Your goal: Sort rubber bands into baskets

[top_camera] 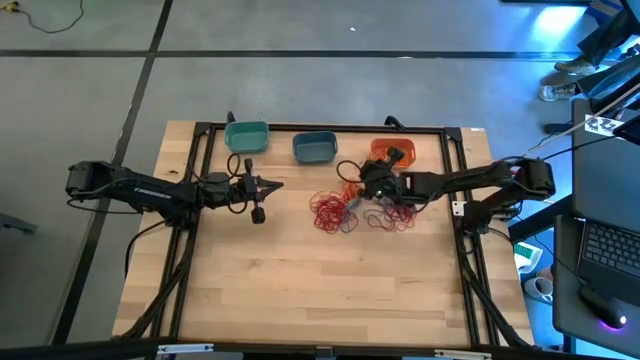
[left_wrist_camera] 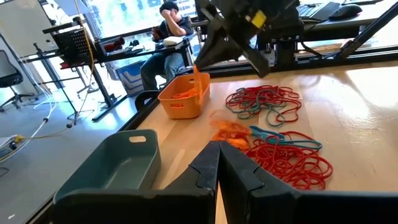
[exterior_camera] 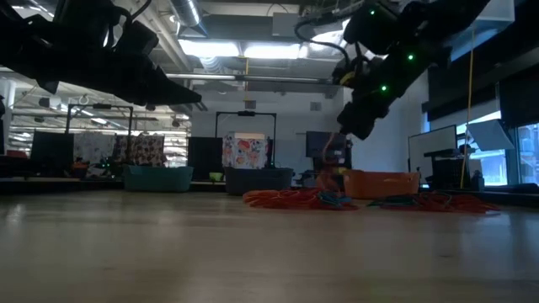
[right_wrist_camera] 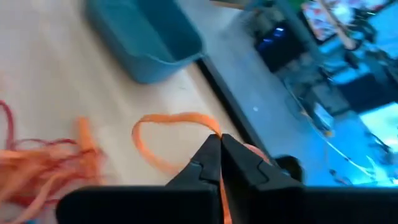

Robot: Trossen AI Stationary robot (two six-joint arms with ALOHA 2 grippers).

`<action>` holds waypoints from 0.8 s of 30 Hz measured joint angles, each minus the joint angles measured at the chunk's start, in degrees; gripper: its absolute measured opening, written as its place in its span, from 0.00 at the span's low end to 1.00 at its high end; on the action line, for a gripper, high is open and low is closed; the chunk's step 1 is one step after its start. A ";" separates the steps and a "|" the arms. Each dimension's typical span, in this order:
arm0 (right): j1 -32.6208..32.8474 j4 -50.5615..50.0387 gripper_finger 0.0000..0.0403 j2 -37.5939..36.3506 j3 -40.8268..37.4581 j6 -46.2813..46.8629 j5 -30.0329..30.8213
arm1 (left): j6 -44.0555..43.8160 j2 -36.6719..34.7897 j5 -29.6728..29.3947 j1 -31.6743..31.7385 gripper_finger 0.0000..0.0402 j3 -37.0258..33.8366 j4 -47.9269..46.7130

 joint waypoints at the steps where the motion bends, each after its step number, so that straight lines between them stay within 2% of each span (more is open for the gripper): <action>1: -0.07 -0.74 0.03 -0.68 0.00 0.64 1.07 | 0.01 0.00 0.00 0.02 0.01 0.00 0.00; 9: -0.39 -5.89 0.03 -2.06 0.00 2.29 11.61 | 0.01 0.00 -0.02 0.02 0.01 0.00 0.00; 15: -3.69 -12.43 0.03 -2.05 0.00 5.82 13.11 | 0.01 0.00 0.00 0.02 0.01 0.00 0.00; 19: -7.80 -16.17 0.03 -2.04 0.00 10.13 10.06 | 0.01 0.00 -0.02 0.01 0.01 0.00 0.00; 24: -13.36 -14.97 0.03 -1.79 -0.02 14.02 0.96 | 0.01 0.00 0.00 -0.01 0.01 0.00 0.00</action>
